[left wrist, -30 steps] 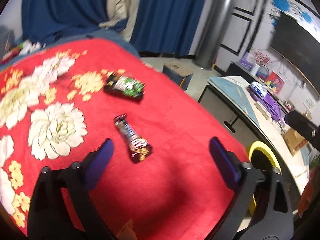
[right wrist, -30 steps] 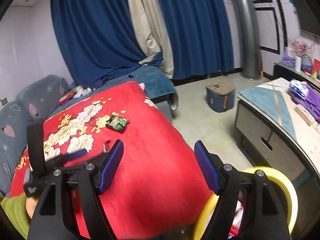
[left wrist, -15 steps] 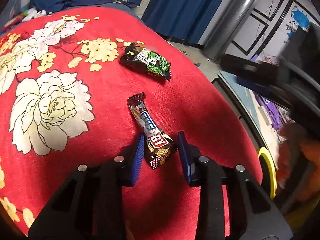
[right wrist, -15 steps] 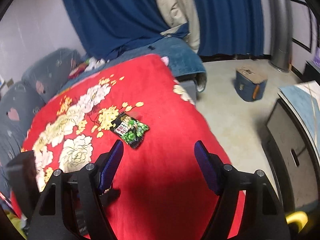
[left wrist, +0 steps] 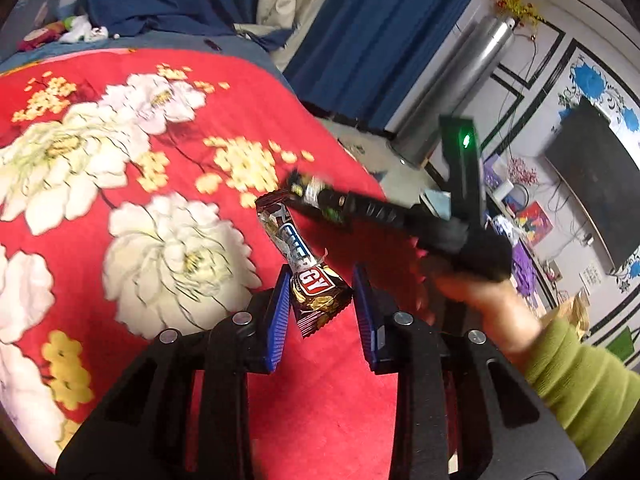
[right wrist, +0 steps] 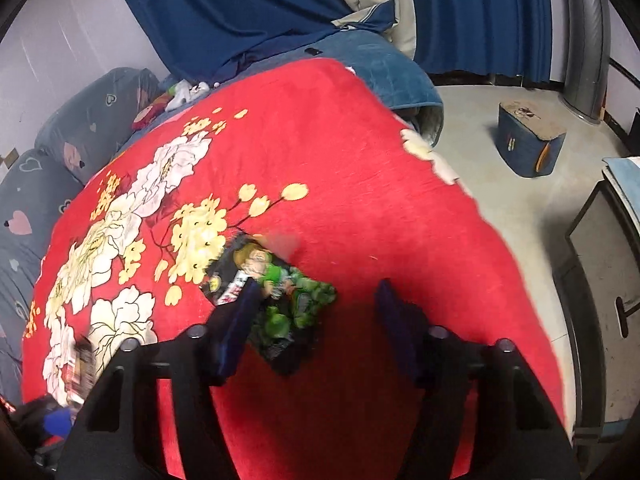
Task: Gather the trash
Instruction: 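Grasp the chocolate bar with the left tool while the right tool grasps the green snack packet, then carry the chocolate bar and green snack packet with both tools over the bin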
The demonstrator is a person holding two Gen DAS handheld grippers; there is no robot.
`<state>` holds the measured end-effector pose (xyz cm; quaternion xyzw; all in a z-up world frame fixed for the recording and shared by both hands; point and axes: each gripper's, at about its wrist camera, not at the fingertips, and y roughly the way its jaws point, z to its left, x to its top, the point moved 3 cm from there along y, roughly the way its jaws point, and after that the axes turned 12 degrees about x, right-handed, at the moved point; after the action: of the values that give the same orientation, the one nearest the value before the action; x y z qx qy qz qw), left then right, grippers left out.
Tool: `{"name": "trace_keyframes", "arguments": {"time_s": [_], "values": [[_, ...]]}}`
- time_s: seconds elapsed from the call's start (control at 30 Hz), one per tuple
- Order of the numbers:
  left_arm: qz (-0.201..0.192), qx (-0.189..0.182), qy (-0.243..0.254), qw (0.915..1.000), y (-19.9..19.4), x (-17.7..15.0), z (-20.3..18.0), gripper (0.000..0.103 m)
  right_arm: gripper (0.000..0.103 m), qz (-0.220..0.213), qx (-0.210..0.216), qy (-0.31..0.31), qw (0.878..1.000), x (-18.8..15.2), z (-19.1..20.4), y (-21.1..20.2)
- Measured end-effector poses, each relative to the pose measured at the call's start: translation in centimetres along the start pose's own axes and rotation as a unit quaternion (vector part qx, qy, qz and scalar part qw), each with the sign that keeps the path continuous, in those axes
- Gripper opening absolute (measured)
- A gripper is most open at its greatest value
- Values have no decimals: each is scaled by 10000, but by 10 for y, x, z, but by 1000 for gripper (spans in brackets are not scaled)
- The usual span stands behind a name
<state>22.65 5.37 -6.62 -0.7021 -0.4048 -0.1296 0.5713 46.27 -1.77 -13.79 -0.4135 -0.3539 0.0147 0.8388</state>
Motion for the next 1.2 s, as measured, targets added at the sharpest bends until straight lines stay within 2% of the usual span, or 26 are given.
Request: {"name": "trace_keyframes", "arguments": {"time_s": [0.13, 0.2, 0.47, 0.8, 1.2], "values": [[-52, -12, -42, 10000, -8, -1, -1, 23, 17, -73, 202, -83, 9997, -8, 9, 1], [-59, -37, -34, 10000, -9, -1, -4, 23, 11, -134, 298, -137, 9994, -13, 13, -5], [-187, -199, 117, 9996, -9, 5, -12, 23, 9, -678, 264, -473, 9962, -48, 29, -64], [-308, -676, 728, 9946, -24, -12, -62, 23, 9, -1230, -369, -286, 9913, -115, 7, -163], [-295, -1152, 1363, 9835, -34, -40, -126, 23, 9, -1530, -1016, -115, 9829, -178, -21, -256]]}}
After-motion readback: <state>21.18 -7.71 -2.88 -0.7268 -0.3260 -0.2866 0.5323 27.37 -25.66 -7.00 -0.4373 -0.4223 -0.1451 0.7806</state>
